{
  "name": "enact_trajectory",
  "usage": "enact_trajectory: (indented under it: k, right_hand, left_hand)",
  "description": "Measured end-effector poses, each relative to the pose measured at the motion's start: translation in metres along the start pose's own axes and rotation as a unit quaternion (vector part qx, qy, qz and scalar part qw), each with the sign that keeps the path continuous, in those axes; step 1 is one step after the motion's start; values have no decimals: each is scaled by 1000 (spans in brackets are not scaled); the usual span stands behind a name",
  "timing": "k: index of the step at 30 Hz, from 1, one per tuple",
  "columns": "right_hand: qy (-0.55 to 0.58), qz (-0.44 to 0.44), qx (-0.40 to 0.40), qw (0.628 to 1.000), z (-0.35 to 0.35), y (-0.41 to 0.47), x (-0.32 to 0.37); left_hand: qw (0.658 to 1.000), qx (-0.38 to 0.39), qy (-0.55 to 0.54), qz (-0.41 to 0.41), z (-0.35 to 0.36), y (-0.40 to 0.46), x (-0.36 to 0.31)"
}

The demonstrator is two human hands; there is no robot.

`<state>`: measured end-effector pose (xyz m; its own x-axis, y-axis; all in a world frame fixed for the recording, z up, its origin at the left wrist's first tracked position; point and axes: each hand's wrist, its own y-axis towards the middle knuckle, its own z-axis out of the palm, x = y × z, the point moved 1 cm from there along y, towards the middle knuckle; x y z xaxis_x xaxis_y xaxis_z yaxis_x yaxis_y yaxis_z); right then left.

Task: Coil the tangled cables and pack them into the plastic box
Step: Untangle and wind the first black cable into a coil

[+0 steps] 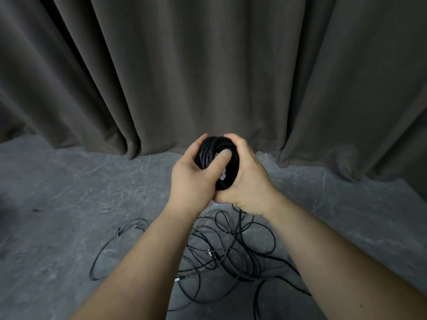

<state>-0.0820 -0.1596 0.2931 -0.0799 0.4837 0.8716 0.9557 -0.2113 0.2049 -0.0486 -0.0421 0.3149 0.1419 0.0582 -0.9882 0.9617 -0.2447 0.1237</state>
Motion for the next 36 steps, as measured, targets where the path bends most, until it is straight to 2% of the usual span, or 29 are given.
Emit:
enact_trajectory:
  k: [7,9,13,20,24,28,31,33,36]
  right_hand:
    - [3,2,-9,1000,4,2,-6]
    - [6,6,-18,1000,4,2,-7]
    - [7,17,-34,999,1,1,-8]
    - [-21,19,75,997,-8,1,0]
    - [-3,12,122,993,-14,0,5]
    - [-8,46,120,992,-20,-2,-1]
    - [-166,108,139,970,-28,-1,-28]
    - [-218,153,139,954,-33,-3,-43]
    - [-92,211,128,965,-36,-4,-46]
  left_hand:
    - [996,-81,-37,-9,8,-7,3]
    - [997,-56,-54,-8,10,-8,3]
    - [995,51,-82,-3,10,-11,5]
    - [992,22,-122,7,2,-6,3]
    - [990,-15,-138,7,-4,1,2]
    - [984,-91,-155,-4,-11,10,3]
    - [972,-162,-169,-6,-21,17,3]
    - [964,-199,-174,-8,-29,21,3]
    - [960,-230,-161,-14,-36,24,4]
